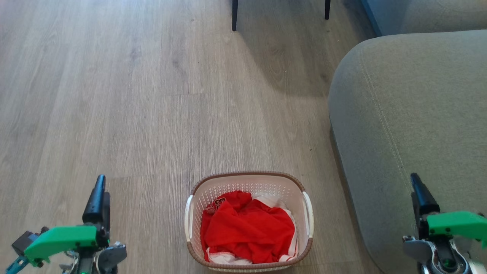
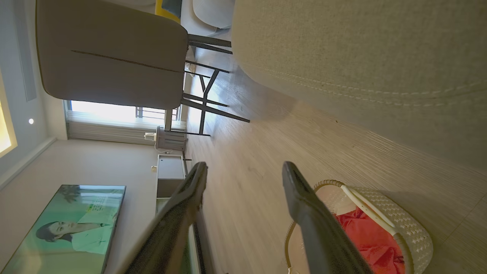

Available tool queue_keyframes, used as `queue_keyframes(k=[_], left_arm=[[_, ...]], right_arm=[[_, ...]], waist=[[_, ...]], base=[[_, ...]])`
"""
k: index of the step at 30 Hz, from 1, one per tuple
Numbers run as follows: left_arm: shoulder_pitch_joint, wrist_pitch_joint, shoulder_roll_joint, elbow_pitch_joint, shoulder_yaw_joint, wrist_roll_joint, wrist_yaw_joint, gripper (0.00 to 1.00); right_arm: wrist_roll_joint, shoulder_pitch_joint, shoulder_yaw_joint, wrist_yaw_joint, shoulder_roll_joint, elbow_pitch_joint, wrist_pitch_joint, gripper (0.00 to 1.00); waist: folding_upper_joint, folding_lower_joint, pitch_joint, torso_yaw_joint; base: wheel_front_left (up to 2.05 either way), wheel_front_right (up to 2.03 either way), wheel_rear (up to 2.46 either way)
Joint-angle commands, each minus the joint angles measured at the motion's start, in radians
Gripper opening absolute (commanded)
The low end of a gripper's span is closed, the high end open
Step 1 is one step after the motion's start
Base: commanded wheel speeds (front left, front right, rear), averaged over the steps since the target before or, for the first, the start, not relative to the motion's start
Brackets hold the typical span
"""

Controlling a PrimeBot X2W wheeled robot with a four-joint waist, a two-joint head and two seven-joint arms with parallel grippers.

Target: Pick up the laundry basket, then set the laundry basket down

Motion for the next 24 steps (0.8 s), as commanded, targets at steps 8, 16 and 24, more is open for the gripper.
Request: queue_keyframes(k=[8,16,24], left_arm=[[-0.074,-0.03,0.007,-0.074,0.038,0.092,-0.003,1.0],[-0.092,-0.053,0.007,-0.13,0.044,0.188,0.012,1.0],[-0.106,-0.077,0.008,-0.222,0.022,0.324,0.05,1.0]], right_arm=[[-0.184,-0.076,0.034,0.002,-0.008,-0.114,-0.033,1.0],[-0.331,-0.097,0.064,0.003,-0.009,-0.179,-0.056,1.0],[-0.48,-0.114,0.098,0.003,-0.021,-0.248,-0.08,1.0]], waist=[[0.0,-0.0001,0.007,0.004],[0.0,-0.0001,0.012,0.007],[0.0,-0.0001,0.017,0.012]], base=[[0.0,0.0,0.0],[0.0,0.0,0.0],[0.0,0.0,0.0]])
